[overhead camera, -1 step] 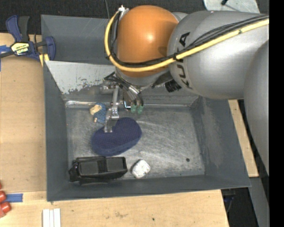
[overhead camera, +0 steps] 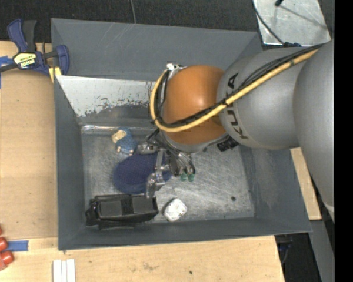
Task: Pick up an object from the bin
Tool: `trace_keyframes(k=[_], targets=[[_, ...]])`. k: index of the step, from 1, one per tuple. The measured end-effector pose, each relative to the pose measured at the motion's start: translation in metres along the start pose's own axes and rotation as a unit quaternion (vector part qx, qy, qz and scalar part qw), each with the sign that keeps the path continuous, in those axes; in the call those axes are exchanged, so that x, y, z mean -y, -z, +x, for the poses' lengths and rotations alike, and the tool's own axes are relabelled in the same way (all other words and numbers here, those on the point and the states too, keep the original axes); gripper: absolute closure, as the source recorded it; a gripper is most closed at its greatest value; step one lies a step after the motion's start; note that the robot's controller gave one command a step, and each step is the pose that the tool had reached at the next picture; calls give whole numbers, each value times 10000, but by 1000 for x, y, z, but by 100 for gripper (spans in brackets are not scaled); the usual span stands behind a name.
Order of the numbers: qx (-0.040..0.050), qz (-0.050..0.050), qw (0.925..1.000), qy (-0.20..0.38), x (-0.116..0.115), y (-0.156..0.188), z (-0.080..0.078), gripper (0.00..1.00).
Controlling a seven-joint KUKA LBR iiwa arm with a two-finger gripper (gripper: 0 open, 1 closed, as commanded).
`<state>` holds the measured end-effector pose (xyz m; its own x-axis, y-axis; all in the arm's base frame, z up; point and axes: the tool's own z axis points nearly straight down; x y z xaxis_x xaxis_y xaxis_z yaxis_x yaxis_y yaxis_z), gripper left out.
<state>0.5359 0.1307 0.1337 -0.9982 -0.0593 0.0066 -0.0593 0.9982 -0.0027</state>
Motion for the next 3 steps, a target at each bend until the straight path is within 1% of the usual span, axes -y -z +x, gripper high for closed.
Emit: trace_keyframes(k=[1, 2, 3], targets=[[59, -29, 9991, 417, 5, -62, -35, 0], [94, -31, 9991, 416, 5, -57, -37, 100], [96, -8, 9909, 1344, 17, 83, -51, 100]])
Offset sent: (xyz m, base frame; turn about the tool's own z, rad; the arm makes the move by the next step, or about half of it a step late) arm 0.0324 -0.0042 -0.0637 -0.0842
